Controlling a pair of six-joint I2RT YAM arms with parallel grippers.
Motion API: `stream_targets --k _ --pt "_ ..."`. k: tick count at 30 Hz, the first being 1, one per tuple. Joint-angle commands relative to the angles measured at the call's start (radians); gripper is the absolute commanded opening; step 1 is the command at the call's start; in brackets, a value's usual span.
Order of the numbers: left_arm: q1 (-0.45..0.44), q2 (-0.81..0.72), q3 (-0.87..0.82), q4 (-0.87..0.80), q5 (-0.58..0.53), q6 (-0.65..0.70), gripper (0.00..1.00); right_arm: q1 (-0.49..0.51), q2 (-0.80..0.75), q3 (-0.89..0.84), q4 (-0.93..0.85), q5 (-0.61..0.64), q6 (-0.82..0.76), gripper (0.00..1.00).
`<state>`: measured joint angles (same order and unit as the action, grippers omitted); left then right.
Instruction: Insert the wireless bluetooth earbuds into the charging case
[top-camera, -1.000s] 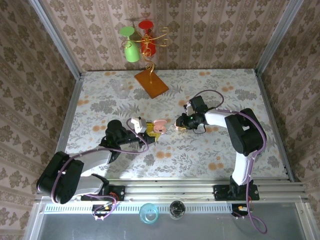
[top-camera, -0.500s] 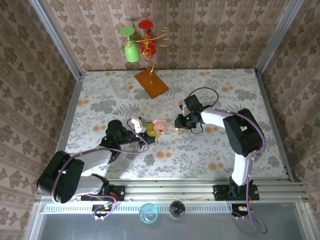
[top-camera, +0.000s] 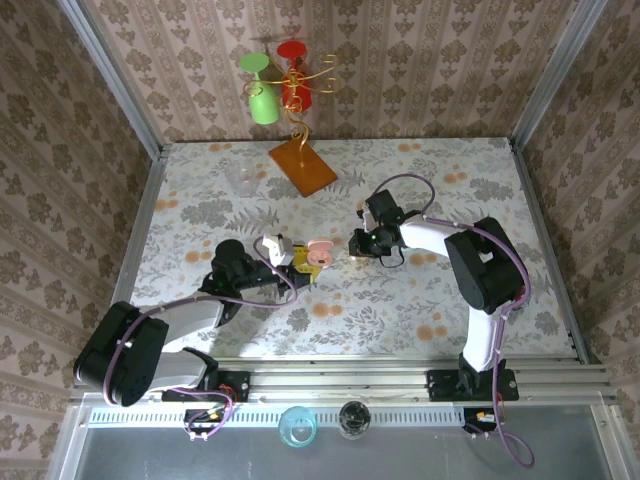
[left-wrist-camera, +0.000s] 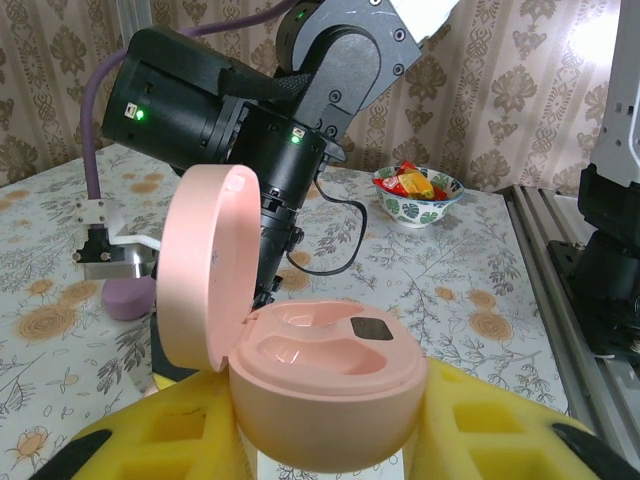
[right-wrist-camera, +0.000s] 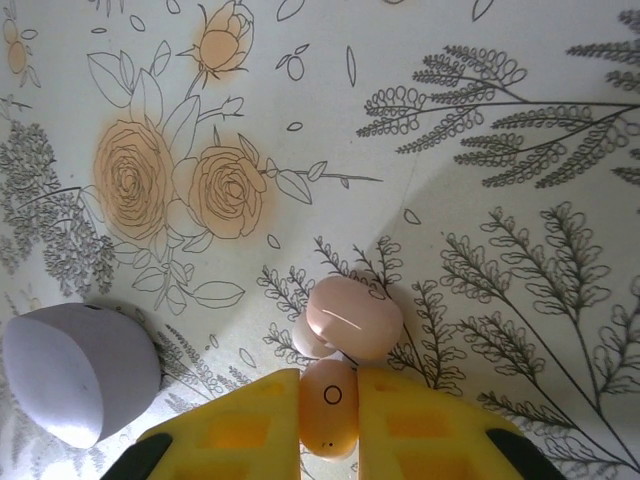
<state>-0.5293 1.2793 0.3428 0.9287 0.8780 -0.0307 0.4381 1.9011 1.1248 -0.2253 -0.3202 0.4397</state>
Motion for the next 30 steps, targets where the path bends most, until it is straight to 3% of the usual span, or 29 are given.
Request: stream_targets --k 1,10,13,22,30 --pt "0.005 0.009 0.025 0.03 0.01 0.0 0.32 0.021 -0.081 -0.028 -0.032 0.126 -0.032 0.17" --pt "0.009 0.05 0.035 0.069 -0.032 -0.01 0.31 0.096 -0.262 -0.064 -0.174 0.553 0.017 0.18" --pt "0.009 0.063 0.038 0.086 -0.056 -0.01 0.31 0.115 -0.313 -0.087 -0.188 0.614 0.0 0.18" --pt "0.009 0.128 0.069 0.139 -0.045 -0.026 0.31 0.134 -0.621 -0.253 -0.079 0.519 -0.127 0.17" --pt "0.008 0.126 0.084 0.147 0.048 -0.048 0.31 0.134 -0.902 -0.381 0.044 0.17 -0.29 0.15"
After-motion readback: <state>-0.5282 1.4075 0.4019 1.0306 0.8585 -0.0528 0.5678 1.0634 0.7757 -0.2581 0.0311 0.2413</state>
